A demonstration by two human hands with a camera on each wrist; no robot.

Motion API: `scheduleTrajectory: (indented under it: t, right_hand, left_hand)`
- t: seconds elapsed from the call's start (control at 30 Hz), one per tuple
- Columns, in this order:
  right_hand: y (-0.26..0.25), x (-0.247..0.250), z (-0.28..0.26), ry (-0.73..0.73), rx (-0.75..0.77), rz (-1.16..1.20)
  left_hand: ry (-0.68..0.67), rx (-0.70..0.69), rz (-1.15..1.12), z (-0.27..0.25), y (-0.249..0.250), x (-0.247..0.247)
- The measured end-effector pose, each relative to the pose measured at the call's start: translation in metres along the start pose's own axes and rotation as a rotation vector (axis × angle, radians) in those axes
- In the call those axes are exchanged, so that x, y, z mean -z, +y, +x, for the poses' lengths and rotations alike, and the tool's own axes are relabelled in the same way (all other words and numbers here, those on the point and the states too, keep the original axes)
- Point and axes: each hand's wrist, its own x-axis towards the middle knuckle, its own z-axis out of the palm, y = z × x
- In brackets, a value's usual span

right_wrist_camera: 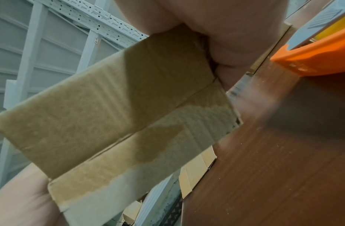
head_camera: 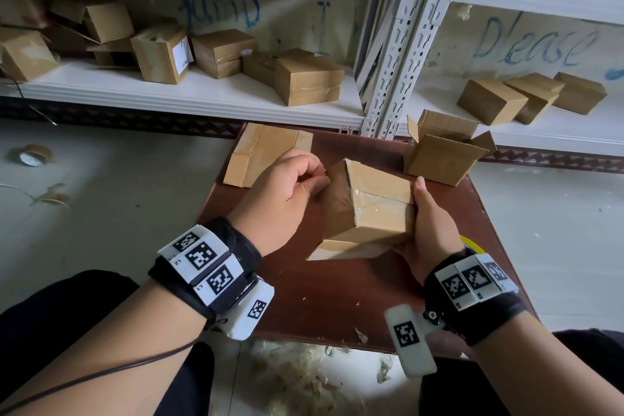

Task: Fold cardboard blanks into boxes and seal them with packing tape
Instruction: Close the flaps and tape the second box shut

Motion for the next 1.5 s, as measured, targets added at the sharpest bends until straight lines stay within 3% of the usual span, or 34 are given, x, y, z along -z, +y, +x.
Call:
scheduleTrajectory:
  t: [0.23, 0.37, 0.5, 0.63, 1.03, 1.3, 1.4, 1.5]
  right_hand:
    - [-0.004, 0.002, 0.0, 0.033, 0.052, 0.01]
    - [-0.004, 0.0, -0.001, 0.025, 0.061, 0.039]
    - [-0.002, -0.001, -0.002, 0.029, 0.03, 0.097]
    - [-0.001, 0.001, -0.002, 0.058, 0.023, 0.094]
    - [0.004, 0.003, -0.003, 0.095, 0.007, 0.067]
    - [0.005, 0.003, -0.004, 0.088, 0.022, 0.036]
    - [0.004, 0.002, -0.006, 0.079, 0.015, 0.04]
    - [0.004, 0.0, -0.007, 0.047, 0.017, 0.054]
  left_hand:
    - [0.061, -0.005, -0.049, -0.003, 0.006, 0.0]
    - [0.192, 0.001, -0.31, -0.002, 0.006, -0.003]
    - [0.285, -0.146, -0.252, -0.002, 0.007, -0.008]
    - [0.342, -0.182, -0.213, -0.004, 0.008, -0.014]
    - [0.349, -0.101, -0.165, -0.005, 0.005, -0.028]
    - [0.161, 0.072, -0.22, 0.001, 0.006, -0.014]
    - [0.123, 0.062, -0.15, 0.001, 0.004, -0.012]
    - [0.199, 0.009, -0.186, 0.0, 0.007, -0.012]
